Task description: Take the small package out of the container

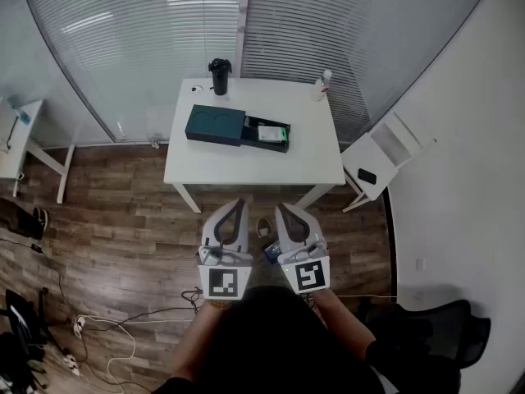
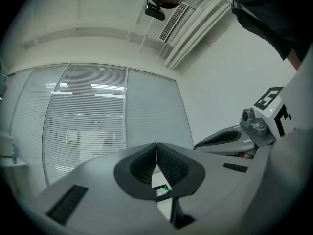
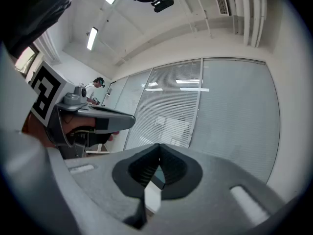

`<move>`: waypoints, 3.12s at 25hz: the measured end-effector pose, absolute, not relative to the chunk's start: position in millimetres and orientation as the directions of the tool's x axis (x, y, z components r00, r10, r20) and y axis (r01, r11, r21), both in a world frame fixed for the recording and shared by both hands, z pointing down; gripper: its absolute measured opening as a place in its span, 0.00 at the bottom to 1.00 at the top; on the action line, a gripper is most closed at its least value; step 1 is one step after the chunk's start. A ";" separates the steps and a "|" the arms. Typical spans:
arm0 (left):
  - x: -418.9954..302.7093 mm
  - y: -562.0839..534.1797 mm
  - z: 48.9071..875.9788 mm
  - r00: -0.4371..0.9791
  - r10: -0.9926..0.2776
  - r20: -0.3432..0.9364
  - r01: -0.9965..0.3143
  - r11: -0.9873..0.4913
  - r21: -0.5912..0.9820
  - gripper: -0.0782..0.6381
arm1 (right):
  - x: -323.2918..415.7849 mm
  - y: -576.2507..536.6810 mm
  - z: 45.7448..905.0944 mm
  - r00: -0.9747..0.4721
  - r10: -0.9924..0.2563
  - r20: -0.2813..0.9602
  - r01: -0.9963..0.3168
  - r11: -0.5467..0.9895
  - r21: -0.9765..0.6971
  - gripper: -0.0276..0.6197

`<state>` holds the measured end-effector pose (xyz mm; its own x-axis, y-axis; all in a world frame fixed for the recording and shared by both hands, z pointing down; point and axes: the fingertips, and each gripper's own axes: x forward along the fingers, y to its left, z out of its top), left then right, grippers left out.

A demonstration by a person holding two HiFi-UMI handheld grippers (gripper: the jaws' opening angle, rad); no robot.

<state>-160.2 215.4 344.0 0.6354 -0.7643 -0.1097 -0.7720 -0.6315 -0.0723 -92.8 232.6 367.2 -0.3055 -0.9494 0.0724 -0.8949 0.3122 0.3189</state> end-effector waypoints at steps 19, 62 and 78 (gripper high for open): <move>-145.7 163.9 352.2 0.663 -0.740 -0.113 -0.749 -0.654 -0.110 0.11 | -89.5 179.1 380.3 -0.333 -0.935 0.122 -0.891 0.355 0.284 0.04; 11.9 -55.7 394.9 0.567 -0.822 0.053 -0.810 -0.569 -0.142 0.11 | 127.8 -66.2 451.8 -0.359 -0.896 0.263 -0.904 0.404 0.142 0.04; 35.6 -96.9 431.0 0.530 -0.843 0.095 -0.840 -0.537 -0.074 0.11 | 157.2 -122.0 539.5 -0.471 -0.741 0.478 -0.813 0.576 0.091 0.04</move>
<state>35.6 -96.9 431.0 0.5299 -0.8427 0.0951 -0.8404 -0.5369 -0.0742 157.2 -122.0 539.5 -0.4712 -0.7411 0.4783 -0.8127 0.5755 0.0911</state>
